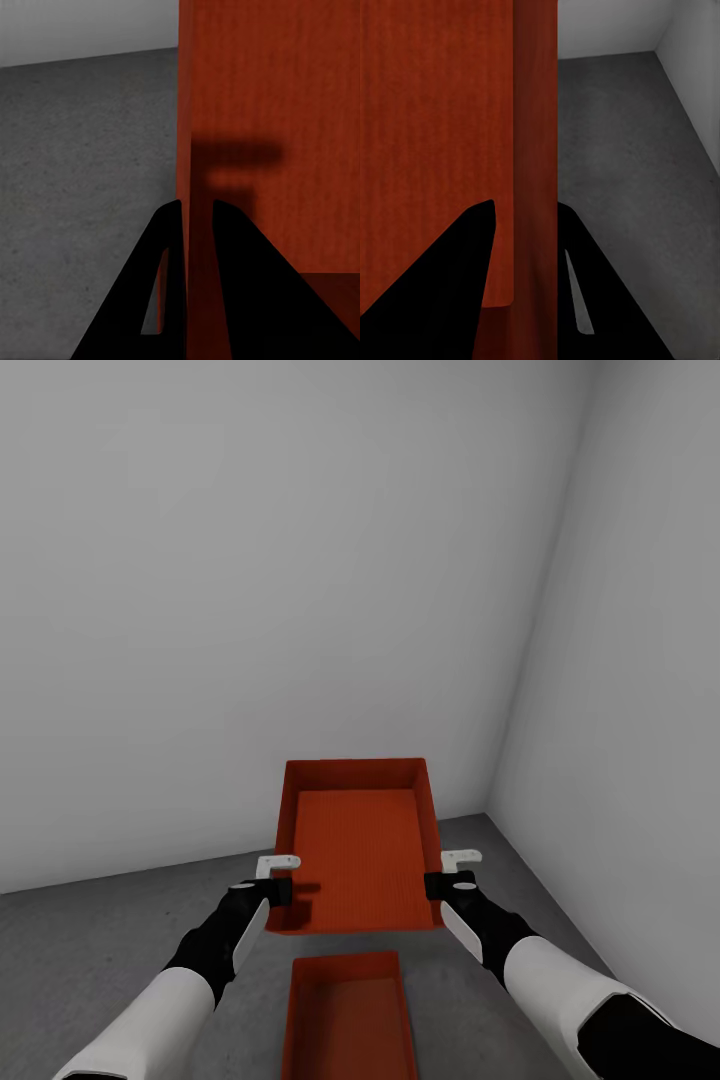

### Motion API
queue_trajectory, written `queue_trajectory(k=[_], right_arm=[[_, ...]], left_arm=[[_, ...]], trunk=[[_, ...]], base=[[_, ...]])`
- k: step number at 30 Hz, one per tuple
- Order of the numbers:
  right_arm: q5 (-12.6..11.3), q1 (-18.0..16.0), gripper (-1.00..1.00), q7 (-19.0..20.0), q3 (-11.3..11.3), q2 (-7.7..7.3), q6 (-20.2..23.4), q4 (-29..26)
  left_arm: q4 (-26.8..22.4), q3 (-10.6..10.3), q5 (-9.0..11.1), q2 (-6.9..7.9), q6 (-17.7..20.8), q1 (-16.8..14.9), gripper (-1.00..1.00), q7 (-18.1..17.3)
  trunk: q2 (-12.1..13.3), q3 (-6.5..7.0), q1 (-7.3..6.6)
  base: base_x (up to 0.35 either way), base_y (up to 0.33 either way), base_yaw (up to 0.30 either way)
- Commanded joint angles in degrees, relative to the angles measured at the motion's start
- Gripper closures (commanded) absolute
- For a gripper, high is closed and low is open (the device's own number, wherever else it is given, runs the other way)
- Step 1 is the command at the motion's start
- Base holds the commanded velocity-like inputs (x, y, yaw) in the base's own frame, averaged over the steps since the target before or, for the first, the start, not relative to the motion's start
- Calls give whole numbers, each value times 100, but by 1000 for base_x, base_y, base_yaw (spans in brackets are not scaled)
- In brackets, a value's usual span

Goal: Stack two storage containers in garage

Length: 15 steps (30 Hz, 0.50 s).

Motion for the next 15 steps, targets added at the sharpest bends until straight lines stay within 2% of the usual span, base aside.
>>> queue_trajectory(k=[1,15], right_arm=[[-136,-4,100,-38,156,-142,25,402],[-136,-4,100,-29,156,-142,24,402]], left_arm=[[-46,-25,156,11,19,-9,100,52],[-46,-25,159,11,19,-9,100,48]], trunk=[[-14,-14,4],[-14,-14,4]], base=[[0,0,0],[0,0,0]])
